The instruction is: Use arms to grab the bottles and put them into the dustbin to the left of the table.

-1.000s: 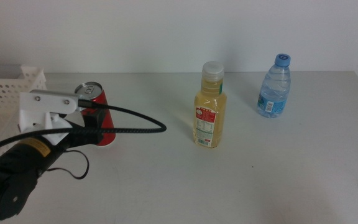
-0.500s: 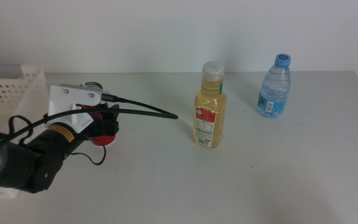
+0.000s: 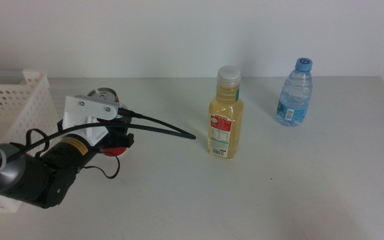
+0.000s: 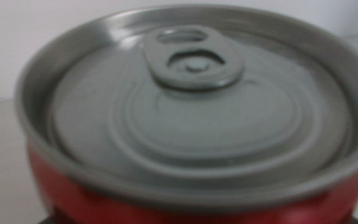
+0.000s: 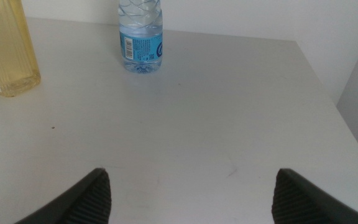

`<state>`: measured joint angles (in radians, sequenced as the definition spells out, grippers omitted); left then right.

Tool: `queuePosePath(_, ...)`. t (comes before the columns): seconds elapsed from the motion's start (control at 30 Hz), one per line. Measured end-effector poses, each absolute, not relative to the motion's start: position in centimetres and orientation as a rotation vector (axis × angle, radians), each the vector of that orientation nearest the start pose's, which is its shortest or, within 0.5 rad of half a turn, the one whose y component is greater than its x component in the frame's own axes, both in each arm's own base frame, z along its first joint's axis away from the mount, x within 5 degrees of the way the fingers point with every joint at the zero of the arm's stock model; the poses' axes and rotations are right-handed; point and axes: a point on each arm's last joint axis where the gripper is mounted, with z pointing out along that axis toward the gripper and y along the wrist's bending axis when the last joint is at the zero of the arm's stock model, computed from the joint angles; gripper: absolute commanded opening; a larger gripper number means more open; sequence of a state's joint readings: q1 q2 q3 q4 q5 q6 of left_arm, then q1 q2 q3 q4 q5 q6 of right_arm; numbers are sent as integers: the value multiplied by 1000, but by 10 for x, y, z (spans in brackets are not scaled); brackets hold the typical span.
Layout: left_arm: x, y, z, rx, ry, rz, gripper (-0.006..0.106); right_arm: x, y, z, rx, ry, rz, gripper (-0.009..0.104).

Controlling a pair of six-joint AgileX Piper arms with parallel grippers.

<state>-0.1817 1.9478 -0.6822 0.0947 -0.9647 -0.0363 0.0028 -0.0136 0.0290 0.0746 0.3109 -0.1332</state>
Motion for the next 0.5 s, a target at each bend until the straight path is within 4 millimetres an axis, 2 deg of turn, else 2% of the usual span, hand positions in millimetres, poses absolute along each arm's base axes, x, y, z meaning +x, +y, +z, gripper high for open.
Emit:
queuePosePath(0.07, 337, -71, 129, 262, 1770, -196, 1, 54, 2, 176, -75, 1807, -22, 66)
queuePosePath(0.1, 337, -72, 130, 275, 1774, -200, -2, 54, 2, 176, -75, 1807, -22, 66)
queuePosePath(0.3, 326, -72, 150, 313, 1925, -218, -2, 54, 2, 176, -75, 1807, -22, 66)
queuePosePath(0.5, 308, -65, 206, 292, 2073, -167, -2, 54, 2, 176, -75, 1807, -22, 66)
